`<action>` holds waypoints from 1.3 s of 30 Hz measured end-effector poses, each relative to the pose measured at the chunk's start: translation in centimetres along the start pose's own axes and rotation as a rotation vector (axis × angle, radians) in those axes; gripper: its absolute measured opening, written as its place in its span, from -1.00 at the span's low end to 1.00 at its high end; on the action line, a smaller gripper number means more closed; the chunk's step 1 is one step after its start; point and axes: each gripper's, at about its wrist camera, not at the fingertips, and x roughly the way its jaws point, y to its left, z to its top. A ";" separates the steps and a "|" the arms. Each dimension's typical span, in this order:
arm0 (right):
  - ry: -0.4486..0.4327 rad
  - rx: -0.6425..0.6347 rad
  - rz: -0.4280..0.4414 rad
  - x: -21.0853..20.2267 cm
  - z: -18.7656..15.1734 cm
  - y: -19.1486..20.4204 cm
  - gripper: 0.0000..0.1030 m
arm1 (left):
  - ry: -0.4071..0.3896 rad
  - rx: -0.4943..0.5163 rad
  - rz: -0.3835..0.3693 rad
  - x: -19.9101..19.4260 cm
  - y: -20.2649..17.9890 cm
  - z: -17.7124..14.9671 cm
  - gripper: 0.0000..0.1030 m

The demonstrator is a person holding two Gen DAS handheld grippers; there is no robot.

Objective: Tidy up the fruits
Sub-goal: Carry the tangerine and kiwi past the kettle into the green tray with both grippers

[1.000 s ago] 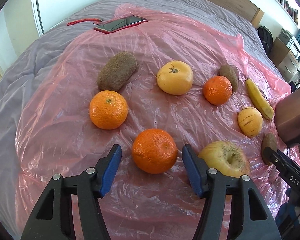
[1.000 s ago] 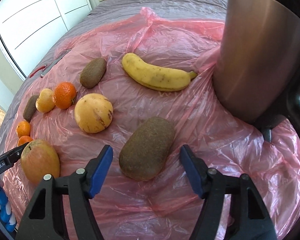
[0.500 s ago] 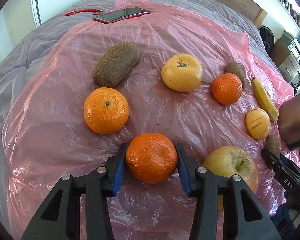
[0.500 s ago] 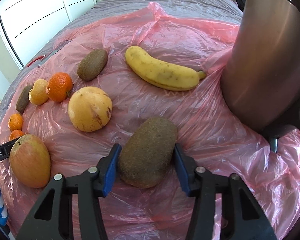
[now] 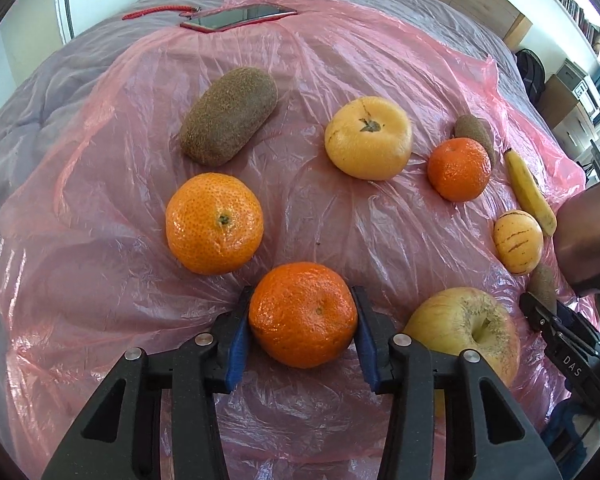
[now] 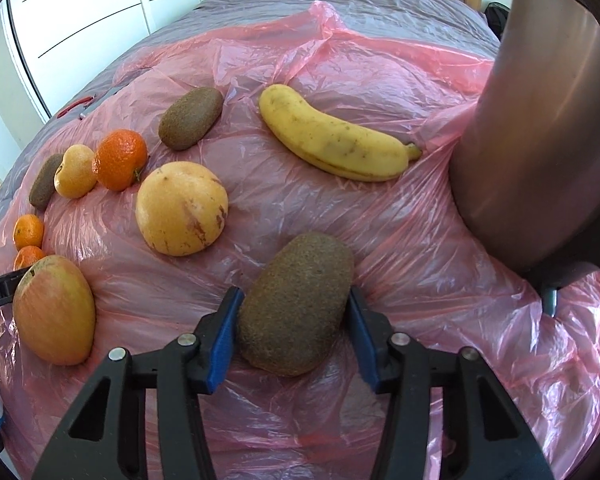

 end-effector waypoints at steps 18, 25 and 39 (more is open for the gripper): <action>-0.093 -0.019 0.143 -9.5 -1.8 -0.3 -0.24 | -0.194 0.071 0.041 -11.2 -2.3 -2.5 -0.24; -0.120 0.029 0.128 -14.6 -6.4 -5.2 -0.23 | -0.172 0.242 -0.119 -14.7 -11.3 -7.1 -0.24; -0.237 0.163 -0.119 -21.4 -7.3 -26.6 -0.24 | -0.090 0.633 -0.409 -15.6 -39.0 -12.4 -0.24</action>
